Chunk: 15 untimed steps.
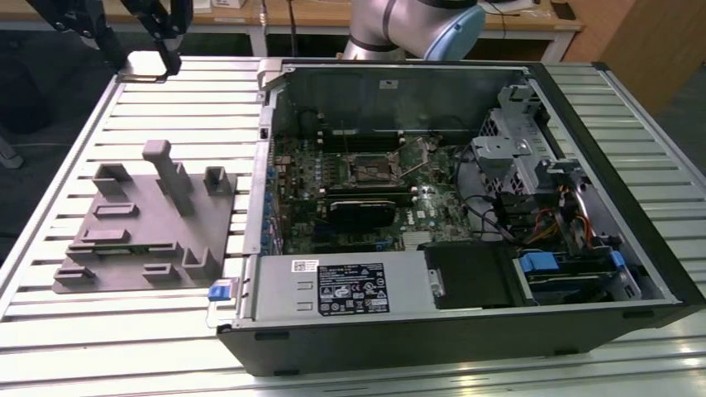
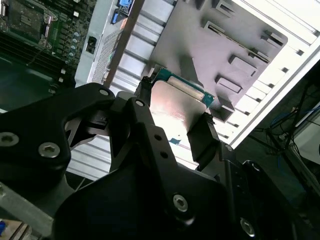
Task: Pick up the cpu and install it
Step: 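Pick up the cpu and move it towards the insertion slot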
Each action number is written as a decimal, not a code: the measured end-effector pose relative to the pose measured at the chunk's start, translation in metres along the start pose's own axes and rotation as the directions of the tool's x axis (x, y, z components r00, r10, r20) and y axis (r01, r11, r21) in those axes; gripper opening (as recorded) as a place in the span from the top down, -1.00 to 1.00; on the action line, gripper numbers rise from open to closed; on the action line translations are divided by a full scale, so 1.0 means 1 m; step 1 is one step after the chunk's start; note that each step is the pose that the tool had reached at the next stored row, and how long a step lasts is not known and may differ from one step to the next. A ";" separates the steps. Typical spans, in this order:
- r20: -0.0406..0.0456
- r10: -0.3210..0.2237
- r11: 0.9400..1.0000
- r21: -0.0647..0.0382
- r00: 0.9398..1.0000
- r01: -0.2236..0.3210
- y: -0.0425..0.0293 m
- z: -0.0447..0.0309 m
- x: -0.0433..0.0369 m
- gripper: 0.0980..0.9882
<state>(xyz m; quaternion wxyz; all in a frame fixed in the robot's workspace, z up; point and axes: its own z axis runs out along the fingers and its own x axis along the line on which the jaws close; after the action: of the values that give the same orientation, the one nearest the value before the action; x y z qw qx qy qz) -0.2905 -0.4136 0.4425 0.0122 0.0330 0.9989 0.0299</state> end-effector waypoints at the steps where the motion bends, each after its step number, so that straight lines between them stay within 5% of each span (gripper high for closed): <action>1: 0.000 0.000 1.000 0.000 1.000 0.000 0.0001 0.0000 -0.0019 0.00; 15: 0.000 0.000 1.000 0.000 1.000 0.000 0.0019 0.0007 -0.0284 0.00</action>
<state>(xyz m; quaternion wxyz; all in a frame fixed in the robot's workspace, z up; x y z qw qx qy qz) -0.2621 -0.4136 0.4425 0.0122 0.0329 0.9989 0.0299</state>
